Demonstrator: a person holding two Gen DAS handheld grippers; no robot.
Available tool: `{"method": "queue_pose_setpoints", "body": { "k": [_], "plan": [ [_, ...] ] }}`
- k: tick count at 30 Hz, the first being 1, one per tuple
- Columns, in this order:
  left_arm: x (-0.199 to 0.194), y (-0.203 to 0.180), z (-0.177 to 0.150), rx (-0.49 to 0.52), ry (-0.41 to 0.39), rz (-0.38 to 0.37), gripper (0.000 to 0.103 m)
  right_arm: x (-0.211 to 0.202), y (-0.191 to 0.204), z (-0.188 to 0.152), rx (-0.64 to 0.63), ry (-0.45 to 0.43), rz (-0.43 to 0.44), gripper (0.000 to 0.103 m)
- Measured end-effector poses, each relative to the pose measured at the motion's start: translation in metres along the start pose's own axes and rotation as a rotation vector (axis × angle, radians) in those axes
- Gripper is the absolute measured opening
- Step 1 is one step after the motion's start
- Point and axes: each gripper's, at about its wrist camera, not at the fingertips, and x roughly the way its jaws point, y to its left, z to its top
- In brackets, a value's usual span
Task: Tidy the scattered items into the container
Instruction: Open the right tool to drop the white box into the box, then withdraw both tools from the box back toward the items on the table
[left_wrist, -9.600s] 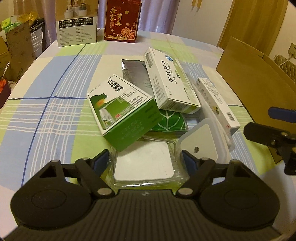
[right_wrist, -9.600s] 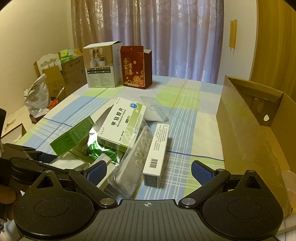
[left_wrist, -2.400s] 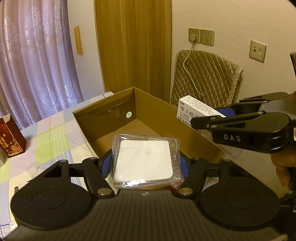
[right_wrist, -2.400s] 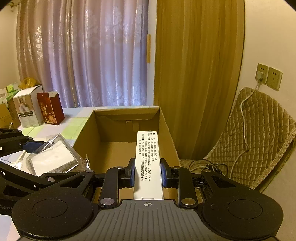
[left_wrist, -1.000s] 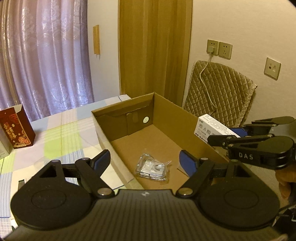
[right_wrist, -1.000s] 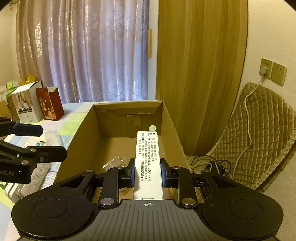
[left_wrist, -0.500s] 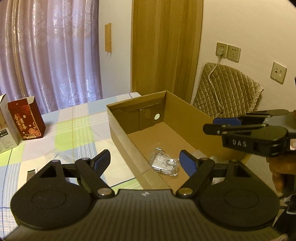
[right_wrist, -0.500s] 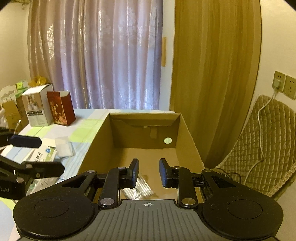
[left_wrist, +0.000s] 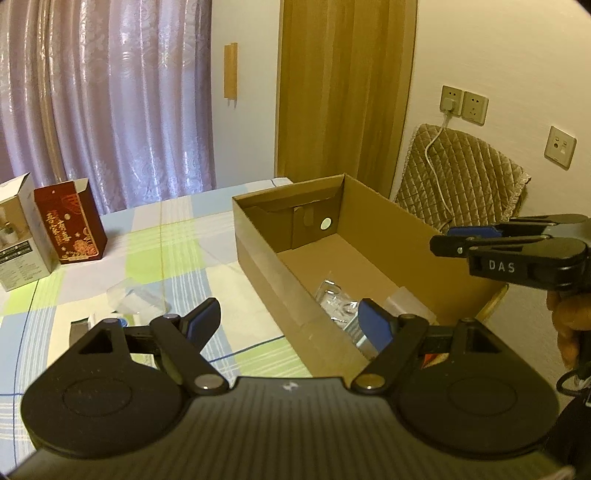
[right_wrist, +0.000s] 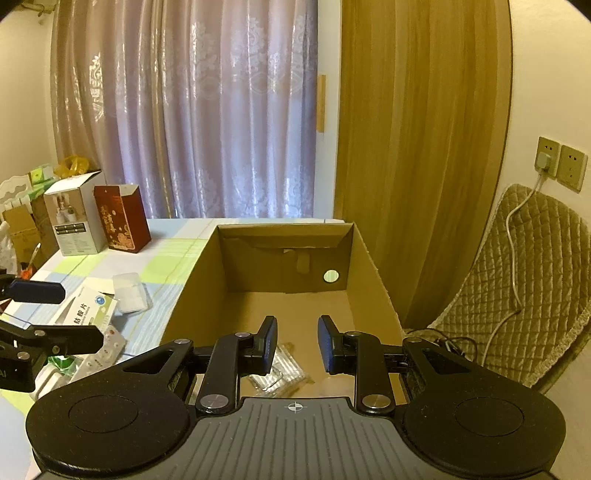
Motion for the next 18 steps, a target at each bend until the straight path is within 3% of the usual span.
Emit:
{"method": "queue_pose_setpoints", "body": {
  "k": [3, 5, 13, 18],
  "plan": [
    [-0.01, 0.003, -0.005, -0.008, 0.0, 0.012, 0.078, -0.006, 0.004, 0.0, 0.001, 0.0, 0.0, 0.031],
    [-0.017, 0.006, -0.008, -0.011, 0.0, 0.02, 0.078, -0.014, 0.006, -0.001, 0.016, -0.027, -0.01, 0.095],
    [-0.056, 0.024, -0.036, -0.042, 0.012, 0.085, 0.078, -0.042, 0.022, -0.008, 0.012, -0.036, 0.011, 0.097],
    [-0.087, 0.047, -0.065, -0.083, 0.038, 0.163, 0.08, -0.061, 0.047, -0.016, 0.019, -0.038, 0.049, 0.097]
  ]
}}
